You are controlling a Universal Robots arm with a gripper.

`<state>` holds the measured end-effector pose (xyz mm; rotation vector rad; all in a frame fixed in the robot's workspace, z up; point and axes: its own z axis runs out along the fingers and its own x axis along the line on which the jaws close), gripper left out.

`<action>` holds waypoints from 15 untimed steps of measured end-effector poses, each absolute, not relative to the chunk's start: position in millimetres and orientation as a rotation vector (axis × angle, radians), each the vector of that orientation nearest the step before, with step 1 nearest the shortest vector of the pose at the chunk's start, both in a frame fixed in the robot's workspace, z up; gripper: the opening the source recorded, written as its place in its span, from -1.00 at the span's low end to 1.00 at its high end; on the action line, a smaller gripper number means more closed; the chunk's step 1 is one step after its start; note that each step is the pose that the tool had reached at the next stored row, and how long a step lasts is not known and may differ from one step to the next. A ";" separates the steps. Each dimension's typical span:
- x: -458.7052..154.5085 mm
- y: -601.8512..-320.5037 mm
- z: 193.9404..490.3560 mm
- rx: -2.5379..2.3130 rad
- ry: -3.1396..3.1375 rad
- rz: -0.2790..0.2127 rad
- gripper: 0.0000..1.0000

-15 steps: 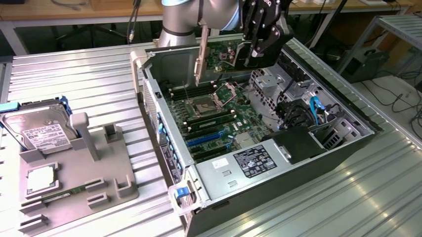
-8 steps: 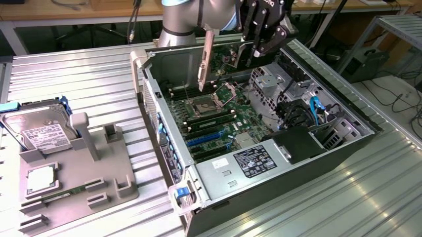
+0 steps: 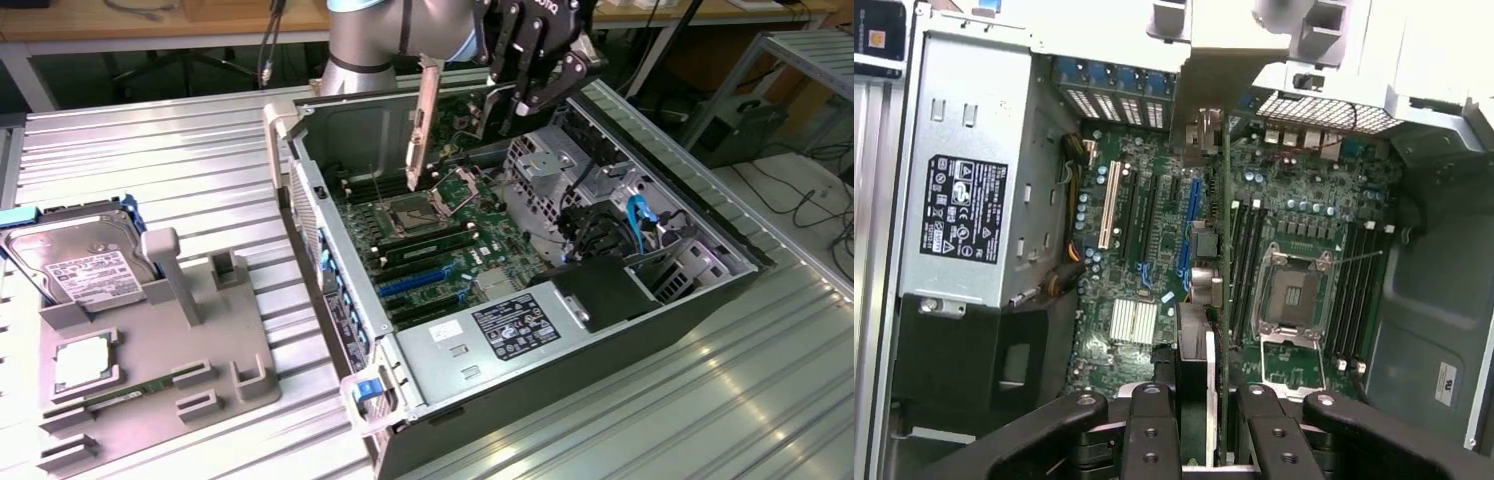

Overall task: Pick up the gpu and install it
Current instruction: 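Insert the gpu into the slot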

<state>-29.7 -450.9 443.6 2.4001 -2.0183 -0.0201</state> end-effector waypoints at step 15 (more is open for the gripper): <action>-29.6 -450.6 438.3 2.279 -2.155 -0.021 -0.44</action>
